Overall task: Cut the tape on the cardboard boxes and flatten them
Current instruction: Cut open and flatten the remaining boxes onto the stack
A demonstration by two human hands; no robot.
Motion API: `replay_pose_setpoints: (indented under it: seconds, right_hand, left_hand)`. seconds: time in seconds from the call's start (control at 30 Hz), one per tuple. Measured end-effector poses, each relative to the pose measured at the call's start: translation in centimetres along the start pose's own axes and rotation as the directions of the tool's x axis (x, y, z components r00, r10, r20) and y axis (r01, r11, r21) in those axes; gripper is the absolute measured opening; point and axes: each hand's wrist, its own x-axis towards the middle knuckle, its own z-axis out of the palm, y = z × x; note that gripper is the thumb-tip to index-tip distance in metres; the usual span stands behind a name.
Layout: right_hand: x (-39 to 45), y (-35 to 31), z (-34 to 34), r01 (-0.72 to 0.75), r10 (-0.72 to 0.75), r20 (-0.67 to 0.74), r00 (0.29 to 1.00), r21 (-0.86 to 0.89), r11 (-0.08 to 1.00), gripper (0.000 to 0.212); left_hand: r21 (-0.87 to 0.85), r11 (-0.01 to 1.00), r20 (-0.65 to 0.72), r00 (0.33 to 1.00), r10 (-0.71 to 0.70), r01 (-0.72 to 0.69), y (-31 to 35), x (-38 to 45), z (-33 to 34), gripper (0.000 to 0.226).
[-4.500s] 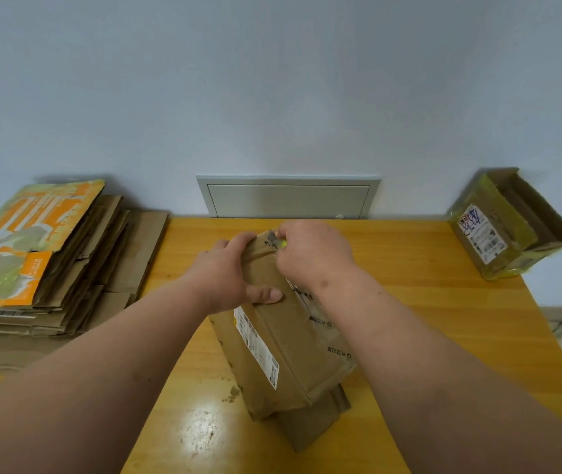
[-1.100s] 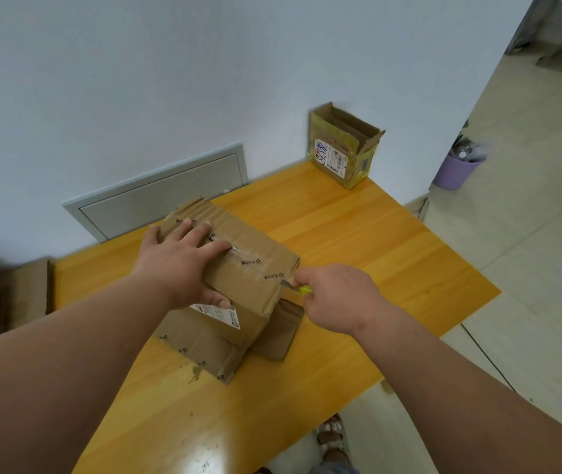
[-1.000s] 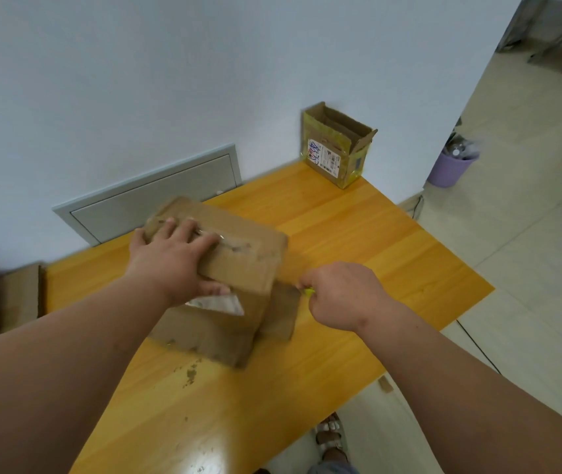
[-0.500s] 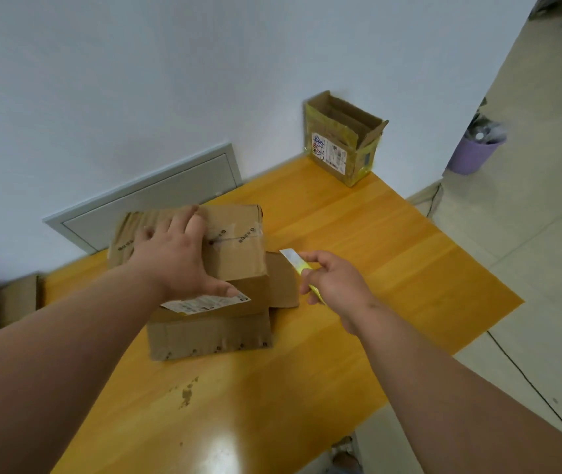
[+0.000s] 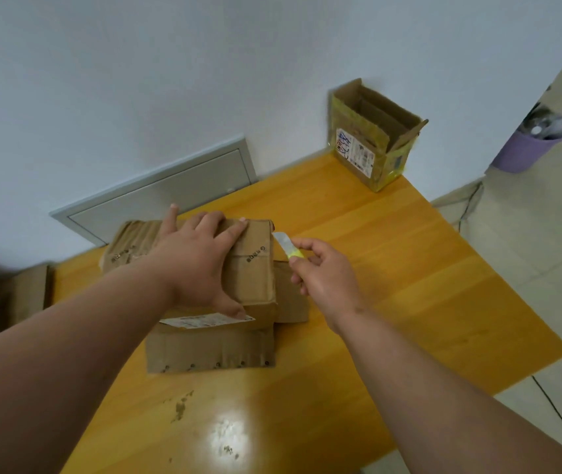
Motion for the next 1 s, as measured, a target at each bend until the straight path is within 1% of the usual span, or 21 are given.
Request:
replay_pose_setpoints:
  seconds: [0.13,0.3,0.5,0.6,0.73,0.87,1.0]
  right_hand:
    - [0.8,0.0,0.3,0.044,-0.043,0.020,0.999,-0.087,0.995,0.023]
    - [1.3,0.1,0.4,0.041,-0.035,0.044,0.998,-0.132,0.990,0.020]
    - [1.4,-0.2,-0.5,0.049,-0.032,0.091,0.995,-0.181,0.982,0.024]
    - [1.3,-0.2,-0.9,0.049,-0.033,0.106,0.994,-0.155,0.987,0.022]
    - [0.9,-0.1,-0.7,0.052,-0.044,0.104,0.994,-0.070,0.996,0.018]
    - [0.8,0.1,-0.2,0.028,-0.028,0.043,0.999,-0.003,1.000,0.018]
    - [1.2,-0.2,0.1,0.020,-0.020,0.026,0.999,-0.035,0.999,0.017]
  left_hand:
    - [-0.035,0.999,-0.008,1.000,-0.001,0.000,-0.2,0.1,0.2,0.144]
    - [-0.081,0.997,-0.023,1.000,0.002,-0.004,-0.4,0.4,0.5,0.143]
    - [-0.090,0.996,-0.023,1.000,0.016,-0.018,-0.4,0.7,0.6,0.141]
    - [-0.086,0.996,-0.016,1.000,0.019,-0.021,-0.5,0.7,0.6,0.140]
    - [-0.085,0.996,-0.020,1.000,0.021,-0.023,-0.7,0.6,0.6,0.140]
    - [-0.071,0.997,-0.052,0.998,0.023,-0.027,-0.7,0.3,0.7,0.139]
    - [-0.078,0.997,-0.077,0.997,0.016,-0.022,-0.9,-0.1,0.8,0.137]
